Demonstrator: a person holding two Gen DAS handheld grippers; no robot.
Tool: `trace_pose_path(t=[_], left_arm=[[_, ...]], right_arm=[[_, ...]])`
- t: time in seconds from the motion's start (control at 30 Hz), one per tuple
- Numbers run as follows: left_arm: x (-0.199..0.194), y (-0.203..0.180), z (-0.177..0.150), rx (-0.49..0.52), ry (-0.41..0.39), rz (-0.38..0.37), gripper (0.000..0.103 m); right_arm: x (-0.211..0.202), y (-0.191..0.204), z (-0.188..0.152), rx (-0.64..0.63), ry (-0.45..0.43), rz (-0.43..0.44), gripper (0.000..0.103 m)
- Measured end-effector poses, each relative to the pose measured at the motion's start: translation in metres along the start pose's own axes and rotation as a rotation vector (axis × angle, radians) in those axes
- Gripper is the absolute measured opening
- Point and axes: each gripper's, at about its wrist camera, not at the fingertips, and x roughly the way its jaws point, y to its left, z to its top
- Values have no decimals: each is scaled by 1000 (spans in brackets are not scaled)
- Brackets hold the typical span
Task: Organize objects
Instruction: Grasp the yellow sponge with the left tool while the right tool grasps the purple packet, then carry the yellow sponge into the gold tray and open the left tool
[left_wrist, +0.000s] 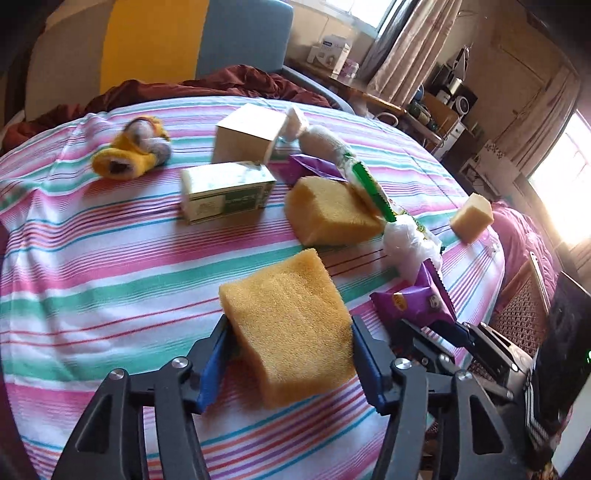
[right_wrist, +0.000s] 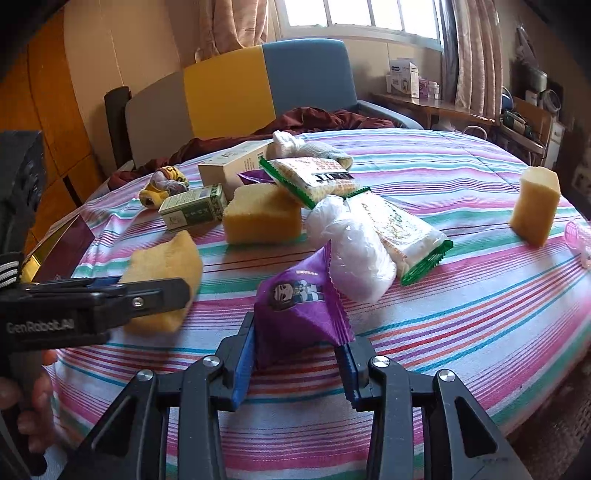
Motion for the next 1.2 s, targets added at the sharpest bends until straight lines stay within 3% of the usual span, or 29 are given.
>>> trace_pose_path(t=[0.33, 0.6, 0.9, 1.2], left_arm=[[-48, 33, -16, -40, -41, -35, 60], [-112, 72, -14, -47, -163, 46, 60], [-145, 145, -34, -207, -187, 123, 60], [-162, 223, -46, -339, -177, 249, 60]], right_arm=[[3, 18, -1, -28, 14, 40, 40], [4, 26, 0, -54, 23, 25, 40], [6, 48, 2, -105, 42, 40, 40], [4, 66, 7, -133, 47, 60, 40]])
